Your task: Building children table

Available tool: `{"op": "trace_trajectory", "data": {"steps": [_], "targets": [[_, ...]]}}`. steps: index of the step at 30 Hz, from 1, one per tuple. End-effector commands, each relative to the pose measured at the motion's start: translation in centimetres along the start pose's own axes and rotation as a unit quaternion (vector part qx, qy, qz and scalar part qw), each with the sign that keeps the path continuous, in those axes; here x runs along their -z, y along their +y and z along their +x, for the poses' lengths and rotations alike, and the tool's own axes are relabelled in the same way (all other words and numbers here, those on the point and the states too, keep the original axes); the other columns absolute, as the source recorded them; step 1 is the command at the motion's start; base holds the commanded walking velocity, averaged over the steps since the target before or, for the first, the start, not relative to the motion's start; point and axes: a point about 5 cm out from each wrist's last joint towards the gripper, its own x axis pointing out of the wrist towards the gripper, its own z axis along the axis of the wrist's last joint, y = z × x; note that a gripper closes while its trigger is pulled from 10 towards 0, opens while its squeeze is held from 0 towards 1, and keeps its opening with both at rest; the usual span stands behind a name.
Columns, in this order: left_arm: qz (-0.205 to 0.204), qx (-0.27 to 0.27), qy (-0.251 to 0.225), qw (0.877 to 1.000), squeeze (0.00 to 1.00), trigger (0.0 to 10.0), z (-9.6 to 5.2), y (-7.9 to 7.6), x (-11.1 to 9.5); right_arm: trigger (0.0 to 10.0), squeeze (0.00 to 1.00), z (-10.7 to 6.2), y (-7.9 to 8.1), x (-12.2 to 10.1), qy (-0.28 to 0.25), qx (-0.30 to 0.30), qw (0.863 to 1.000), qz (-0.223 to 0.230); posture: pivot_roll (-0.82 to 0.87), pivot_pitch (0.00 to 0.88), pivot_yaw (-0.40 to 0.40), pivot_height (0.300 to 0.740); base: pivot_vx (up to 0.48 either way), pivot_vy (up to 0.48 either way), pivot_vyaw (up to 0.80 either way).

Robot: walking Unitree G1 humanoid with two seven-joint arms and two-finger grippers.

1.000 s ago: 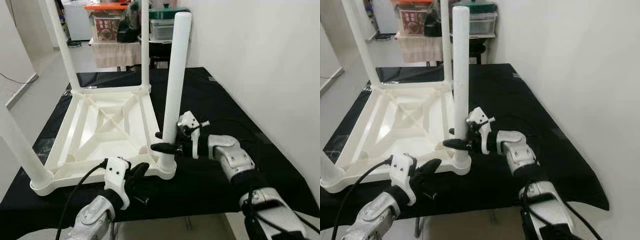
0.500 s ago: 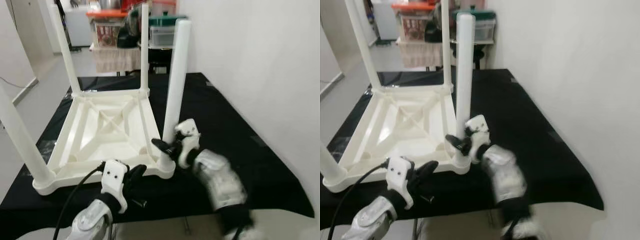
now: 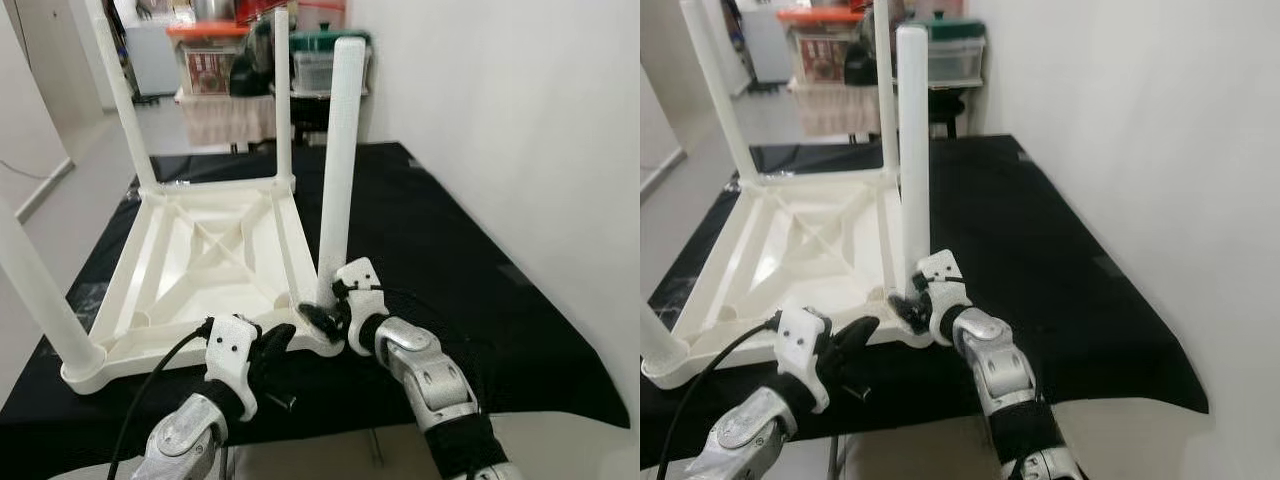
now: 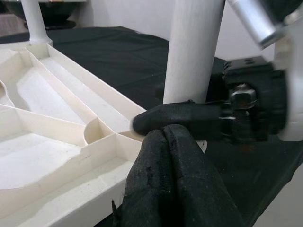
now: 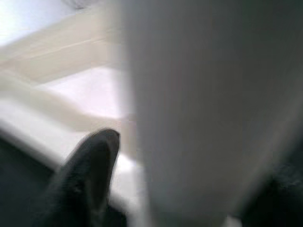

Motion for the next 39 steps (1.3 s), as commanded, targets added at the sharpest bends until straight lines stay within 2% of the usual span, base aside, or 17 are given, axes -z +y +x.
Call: {"op": "trace_trajectory", "data": {"steps": [1, 2, 3, 4, 5, 8, 13, 14, 15, 18, 19, 31, 35, 36, 37, 38, 39], "targets": [[-0.001, -0.002, 0.003, 1.000, 0.00, 10.0, 0.0, 0.0, -0.1, 10.0, 1.00, 0.1, 0.4, -2.8, -0.058, -0.074, 0.995, -0.037, 0.00, 0.000, -0.033, 0.740, 0.000, 0.000, 0.00], [-0.002, 0.000, 0.003, 1.000, 0.00, 10.0, 0.0, 0.0, -0.1, 10.0, 0.97, 0.0, 0.2, -3.3, -0.065, -0.101, 0.991, -0.054, 0.00, 0.000, -0.035, 0.740, 0.000, 0.000, 0.00], [-0.002, 0.000, 0.003, 1.000, 0.00, 10.0, 0.0, 0.0, -0.1, 10.0, 0.97, 0.0, 0.2, -3.3, -0.065, -0.101, 0.991, -0.054, 0.00, 0.000, -0.035, 0.740, 0.000, 0.000, 0.00], [-0.003, 0.001, 0.003, 1.000, 0.00, 10.0, 0.0, -0.1, -0.1, 10.0, 0.89, -0.1, 0.0, -3.6, -0.067, -0.122, 0.988, -0.067, 0.00, 0.000, -0.035, 0.740, 0.000, 0.000, 0.00], [-0.004, 0.002, 0.003, 1.000, 0.00, 10.0, 0.0, -0.2, -0.1, 10.0, 0.00, -0.3, -0.5, -4.0, -0.066, -0.154, 0.983, -0.077, 0.00, 0.000, -0.036, 0.740, 0.000, 0.000, 0.00], [-0.007, 0.003, 0.002, 1.000, 0.00, 10.0, 0.0, -0.3, -0.1, 10.0, 0.00, -0.2, -2.2, -4.4, -0.050, -0.211, 0.972, -0.091, 0.01, 0.000, -0.050, 0.740, 0.000, 0.000, 0.00], [-0.009, 0.001, 0.002, 1.000, 0.00, 10.0, 0.0, -0.4, -0.1, 10.0, 0.00, 0.1, -3.1, -4.5, -0.041, -0.221, 0.972, -0.073, 0.01, 0.000, -0.055, 0.740, 0.000, 0.000, 0.00], [-0.010, -0.001, 0.001, 1.000, 0.00, 10.0, 0.0, -0.4, -0.1, 10.0, 0.00, 0.5, -3.8, -4.8, -0.041, -0.208, 0.975, -0.063, 0.02, 0.000, -0.061, 0.740, 0.000, 0.000, 0.00], [-0.010, -0.001, 0.001, 1.000, 0.00, 10.0, 0.0, -0.4, 0.0, 3.4, 0.00, 0.6, -4.0, -5.0, -0.045, -0.209, 0.975, -0.055, 0.02, 0.000, -0.062, 0.740, 0.000, 0.000, 0.00], [-0.010, -0.002, 0.001, 1.000, 0.00, 10.0, 0.0, -0.4, 0.0, 3.4, 0.00, 0.6, -4.1, -5.2, -0.049, -0.211, 0.975, -0.050, 0.02, 0.000, -0.062, 0.740, 0.000, 0.000, 0.00], [-0.010, -0.003, 0.001, 1.000, 0.00, 10.0, 0.0, -0.4, 0.1, 0.0, 0.00, 0.4, -4.5, -5.0, -0.047, -0.232, 0.971, -0.041, 0.02, 0.000, -0.063, 0.740, 0.000, 0.000, 0.00], [-0.010, -0.004, 0.003, 1.000, 0.00, 10.0, 0.0, -0.3, 0.2, 0.0, 0.00, -0.2, -5.4, -3.7, -0.031, -0.228, 0.973, -0.033, 0.01, 0.000, -0.056, 0.740, 0.000, 0.000, 0.00], [-0.011, -0.003, 0.005, 1.000, 0.00, 10.0, -0.1, -0.1, 0.3, 0.0, 0.00, -1.1, -6.3, -3.1, -0.042, -0.177, 0.982, -0.044, -0.01, 0.000, -0.040, 0.740, 0.000, 0.000, 0.00], [-0.012, -0.002, 0.006, 1.000, 0.00, 10.0, -0.2, 0.0, 0.4, 0.0, 0.00, -1.7, -6.8, -2.8, -0.049, -0.103, 0.993, -0.045, -0.01, 0.000, -0.040, 0.740, 0.000, 0.000, 0.00], [-0.012, -0.002, 0.006, 1.000, 0.00, 10.0, -0.2, 0.0, 0.4, 0.0, 0.00, -1.7, -6.8, -2.8, -0.049, -0.103, 0.993, -0.045, -0.01, 0.000, -0.040, 0.740, 0.000, 0.000, 0.00], [-0.011, -0.002, 0.008, 1.000, 0.00, 10.0, -0.4, 0.2, 0.5, 0.0, 0.00, -1.9, -7.5, -2.2, -0.060, 0.084, 0.995, 0.002, -0.03, 0.000, -0.036, 0.740, 0.000, 0.000, 0.00], [-0.013, -0.002, 0.008, 1.000, 0.00, 10.0, -0.5, 0.3, 0.4, 0.0, 0.00, -2.1, -5.3, 0.3, -0.034, 0.155, 0.986, 0.048, -0.02, 0.000, -0.029, 0.740, 0.000, 0.000, 0.00]]}}
